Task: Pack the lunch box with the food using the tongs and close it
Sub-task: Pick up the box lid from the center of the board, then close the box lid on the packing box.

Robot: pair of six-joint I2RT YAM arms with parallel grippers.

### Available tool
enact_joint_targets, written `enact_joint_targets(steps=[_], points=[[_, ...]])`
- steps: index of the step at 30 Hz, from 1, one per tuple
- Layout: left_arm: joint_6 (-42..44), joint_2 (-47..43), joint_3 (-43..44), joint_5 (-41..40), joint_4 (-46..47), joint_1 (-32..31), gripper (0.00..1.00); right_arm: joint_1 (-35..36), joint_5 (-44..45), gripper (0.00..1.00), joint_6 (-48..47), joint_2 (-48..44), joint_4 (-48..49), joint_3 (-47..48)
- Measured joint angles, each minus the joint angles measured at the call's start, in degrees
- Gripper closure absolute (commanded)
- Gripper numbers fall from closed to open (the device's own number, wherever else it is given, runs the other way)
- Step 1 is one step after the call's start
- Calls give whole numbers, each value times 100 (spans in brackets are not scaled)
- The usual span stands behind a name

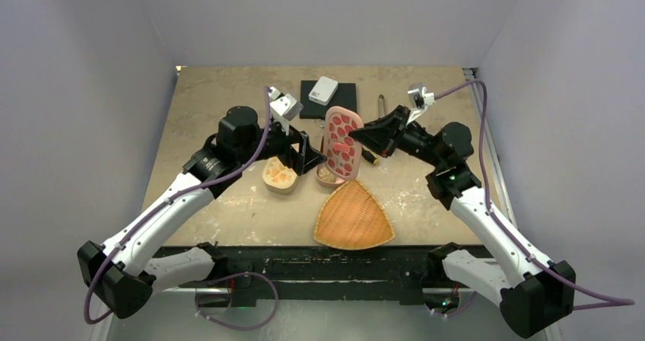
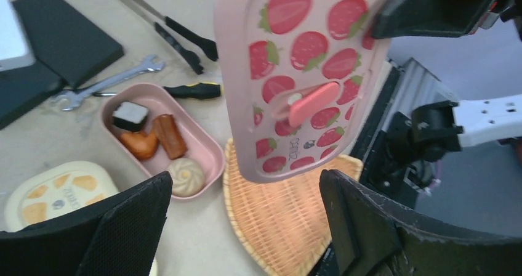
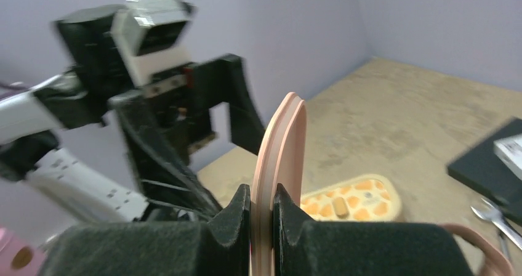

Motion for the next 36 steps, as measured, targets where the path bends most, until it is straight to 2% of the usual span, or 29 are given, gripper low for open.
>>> enact_joint_targets(steps=[5, 12, 16, 23, 25, 29, 34, 36], points=[[-109, 203, -24, 1032, 85, 341, 12, 0, -866, 100, 229, -90, 643, 15], [-269, 223, -116, 2461, 341, 457, 24, 0, -1534, 100, 535, -160, 1209, 144], [-260, 223, -184, 2876, 341, 459, 39, 0, -1766, 100, 789, -101, 1537, 146], [-413, 273, -295, 3254, 560, 459, 60, 0, -2031, 100, 1130, 101, 1932, 162], [-485, 326, -295, 3322, 680, 459, 70, 0, -2074, 100, 1213, 136, 2017, 162], [-623, 350, -378, 3434, 898, 457, 100, 0, -2116, 100, 1250, 164, 2068, 162], [-588, 310, -544, 3484, 1051, 457, 100, -15, -1834, 54, 1209, 229, 1617, 162], [-739, 260, -664, 3353, 1178, 446, 100, -9, -1690, 43, 1123, 317, 1445, 157]])
